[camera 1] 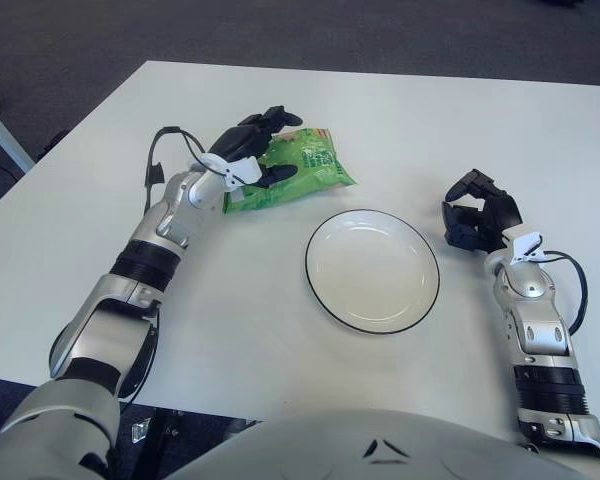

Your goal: Put the snack into the plate.

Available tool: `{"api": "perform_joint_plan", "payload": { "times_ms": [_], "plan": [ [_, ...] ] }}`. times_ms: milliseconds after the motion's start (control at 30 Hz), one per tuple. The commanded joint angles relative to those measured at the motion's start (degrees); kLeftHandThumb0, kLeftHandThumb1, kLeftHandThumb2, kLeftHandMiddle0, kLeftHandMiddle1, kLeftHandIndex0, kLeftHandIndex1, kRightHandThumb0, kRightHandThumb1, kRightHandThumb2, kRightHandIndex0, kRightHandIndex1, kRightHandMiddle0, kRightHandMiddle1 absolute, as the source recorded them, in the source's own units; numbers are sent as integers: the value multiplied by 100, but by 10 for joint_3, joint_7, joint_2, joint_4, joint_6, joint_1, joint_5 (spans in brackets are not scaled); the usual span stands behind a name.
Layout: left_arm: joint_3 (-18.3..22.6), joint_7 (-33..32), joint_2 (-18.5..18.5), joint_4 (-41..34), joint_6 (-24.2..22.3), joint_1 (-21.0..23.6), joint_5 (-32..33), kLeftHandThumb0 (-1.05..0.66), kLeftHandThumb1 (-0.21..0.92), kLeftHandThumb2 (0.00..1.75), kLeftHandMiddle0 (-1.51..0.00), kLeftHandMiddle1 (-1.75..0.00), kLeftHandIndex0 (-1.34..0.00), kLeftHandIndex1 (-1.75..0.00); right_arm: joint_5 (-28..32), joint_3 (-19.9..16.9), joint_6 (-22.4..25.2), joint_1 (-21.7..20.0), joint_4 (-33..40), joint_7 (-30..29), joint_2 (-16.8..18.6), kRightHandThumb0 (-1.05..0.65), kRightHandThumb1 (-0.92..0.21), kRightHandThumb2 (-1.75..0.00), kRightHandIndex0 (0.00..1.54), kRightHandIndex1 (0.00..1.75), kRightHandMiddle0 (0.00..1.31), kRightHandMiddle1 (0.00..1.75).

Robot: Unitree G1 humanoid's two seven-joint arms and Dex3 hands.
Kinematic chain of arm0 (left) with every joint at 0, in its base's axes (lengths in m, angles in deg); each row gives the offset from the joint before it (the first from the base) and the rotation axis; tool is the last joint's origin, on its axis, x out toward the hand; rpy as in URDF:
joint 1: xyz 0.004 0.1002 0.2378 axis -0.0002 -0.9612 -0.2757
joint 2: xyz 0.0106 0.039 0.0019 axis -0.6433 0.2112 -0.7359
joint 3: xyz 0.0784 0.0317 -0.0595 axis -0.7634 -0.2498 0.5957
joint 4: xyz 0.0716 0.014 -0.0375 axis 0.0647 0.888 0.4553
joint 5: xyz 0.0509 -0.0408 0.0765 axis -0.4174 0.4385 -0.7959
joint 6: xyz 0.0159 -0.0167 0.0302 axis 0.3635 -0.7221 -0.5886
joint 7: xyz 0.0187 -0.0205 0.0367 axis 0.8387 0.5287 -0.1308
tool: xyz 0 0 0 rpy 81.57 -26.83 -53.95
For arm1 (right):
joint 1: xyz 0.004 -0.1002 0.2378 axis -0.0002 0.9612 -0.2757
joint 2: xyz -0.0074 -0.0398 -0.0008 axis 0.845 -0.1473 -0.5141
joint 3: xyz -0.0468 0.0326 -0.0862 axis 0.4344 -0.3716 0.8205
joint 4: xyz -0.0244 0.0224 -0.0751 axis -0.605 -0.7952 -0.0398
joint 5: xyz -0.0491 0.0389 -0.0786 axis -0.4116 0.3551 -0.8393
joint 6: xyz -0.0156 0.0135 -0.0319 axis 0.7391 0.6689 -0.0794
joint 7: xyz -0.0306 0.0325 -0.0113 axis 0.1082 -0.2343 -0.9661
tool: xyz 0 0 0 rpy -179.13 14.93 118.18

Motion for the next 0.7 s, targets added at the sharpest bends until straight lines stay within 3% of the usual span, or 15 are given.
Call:
{"api": "perform_joint_plan", "payload": {
  "times_ms": [0,367,667],
  "plan": [
    [6,10,-5,-7,1,-10,-3,-96,92,59,-20,-45,0,-84,-7,9,36,38,-45,8,7,-43,-48,-111,121,175,49,175],
    [-13,-21,0,38,8,6,-59,-96,92,57,-17,-42,0,-75,-13,12,35,38,-47,5,5,-43,-47,-113,121,175,50,175],
    [-41,-6,-5,49,-5,14,-112,-102,92,63,-8,-30,0,-63,-14,12,41,40,-42,5,5,-44,-46,-113,120,175,50,175]
  ]
}}
